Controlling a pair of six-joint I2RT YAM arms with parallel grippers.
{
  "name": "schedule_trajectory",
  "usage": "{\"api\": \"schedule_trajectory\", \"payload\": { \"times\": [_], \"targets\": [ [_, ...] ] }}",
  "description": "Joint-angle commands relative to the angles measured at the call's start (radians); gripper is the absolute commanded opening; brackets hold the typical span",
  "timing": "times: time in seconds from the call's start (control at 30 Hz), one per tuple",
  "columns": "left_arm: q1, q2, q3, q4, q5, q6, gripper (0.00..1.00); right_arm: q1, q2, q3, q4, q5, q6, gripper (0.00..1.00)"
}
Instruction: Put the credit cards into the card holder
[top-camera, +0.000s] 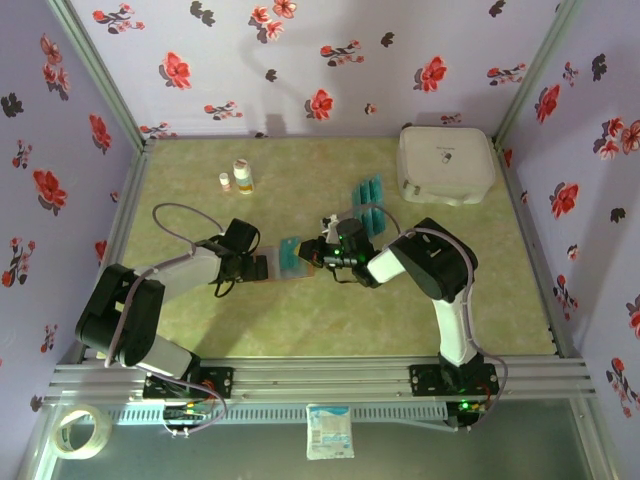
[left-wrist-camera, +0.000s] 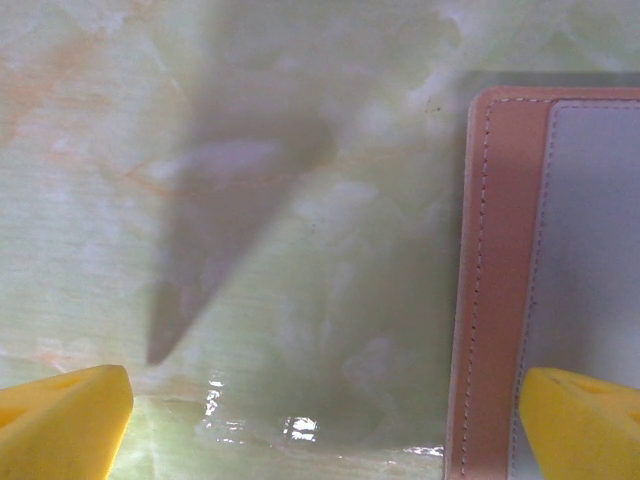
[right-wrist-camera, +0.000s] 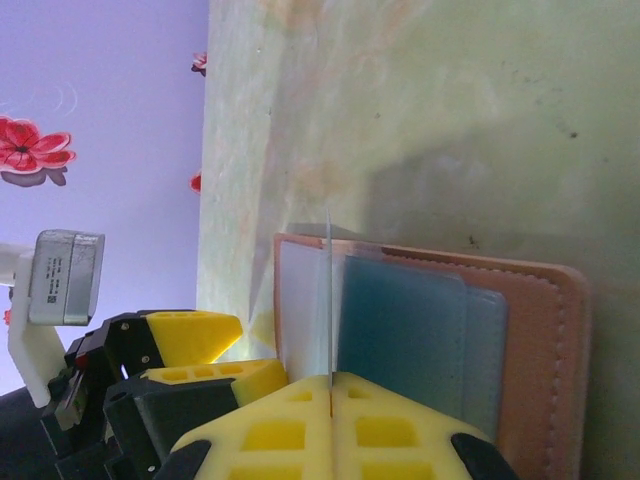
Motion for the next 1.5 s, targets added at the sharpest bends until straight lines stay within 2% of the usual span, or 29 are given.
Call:
{"api": "schedule_trajectory", "payload": {
  "times": [0.0, 1.47],
  "targets": [
    [-0.006, 0.016, 0.0, -0.031, -0.018, -0.015, 1.0, 0.01, 0.019, 0.016, 0.034, -0.018, 0.021, 0.0],
    [-0.006, 0.025, 0.005, -0.031, -0.015, -0.01, 1.0, 0.027, 0.062, 0.015, 0.042, -0.033, 0.028, 0.0]
  ]
}}
